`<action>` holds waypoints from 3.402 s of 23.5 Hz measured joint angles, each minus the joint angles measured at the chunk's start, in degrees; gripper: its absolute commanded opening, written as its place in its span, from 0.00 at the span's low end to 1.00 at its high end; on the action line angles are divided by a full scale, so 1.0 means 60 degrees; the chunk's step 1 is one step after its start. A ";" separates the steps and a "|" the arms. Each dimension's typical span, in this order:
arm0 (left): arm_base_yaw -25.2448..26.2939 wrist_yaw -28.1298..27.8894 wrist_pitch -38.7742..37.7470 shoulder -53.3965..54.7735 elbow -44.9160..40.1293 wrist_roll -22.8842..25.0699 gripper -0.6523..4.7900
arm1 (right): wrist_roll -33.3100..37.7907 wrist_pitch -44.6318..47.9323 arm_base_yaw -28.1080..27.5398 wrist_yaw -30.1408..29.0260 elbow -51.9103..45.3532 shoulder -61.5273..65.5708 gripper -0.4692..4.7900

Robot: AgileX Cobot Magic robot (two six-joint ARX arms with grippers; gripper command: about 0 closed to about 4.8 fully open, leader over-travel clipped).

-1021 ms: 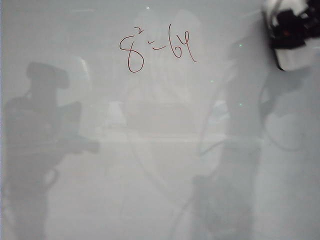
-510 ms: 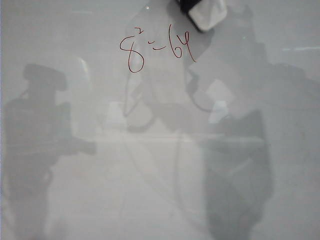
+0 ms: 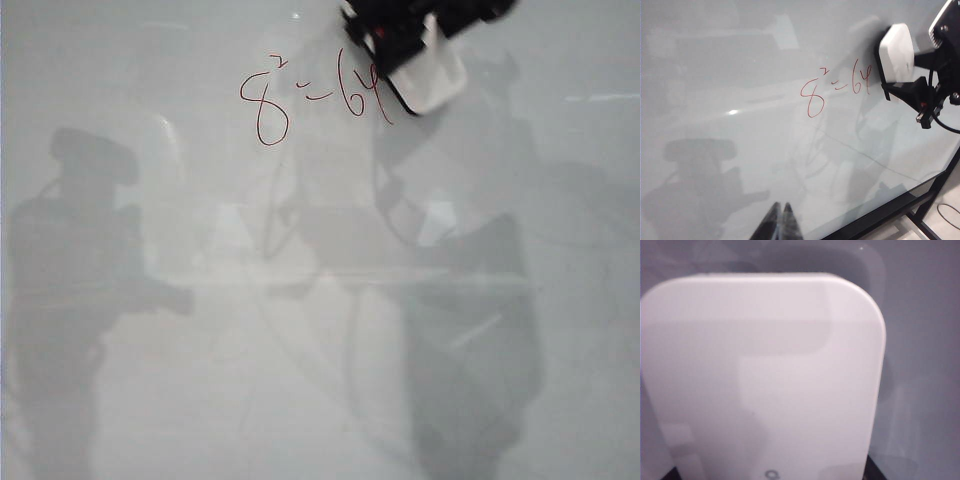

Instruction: Grab the whiteboard eraser that is attached to the surface of the whiteboard and use it to clean the writing on the whiteboard.

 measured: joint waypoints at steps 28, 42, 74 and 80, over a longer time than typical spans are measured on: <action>0.0000 -0.0004 0.0000 0.0000 0.0000 0.0000 0.11 | 0.2284 0.6091 -0.0871 -0.3075 -0.2433 0.1508 0.42; 0.0000 -0.0004 0.0000 0.0000 0.0000 0.0000 0.11 | 0.2404 0.6047 0.0769 -0.3789 0.0812 0.4346 0.42; 0.0000 -0.0004 0.0000 0.0004 0.0000 0.0000 0.11 | 0.1370 0.5322 -0.0328 -0.1198 -0.1508 0.1712 0.41; 0.0000 -0.0004 0.0007 0.0000 0.0000 0.0000 0.11 | 0.1501 0.5162 0.0903 -0.1934 0.0510 0.3563 0.40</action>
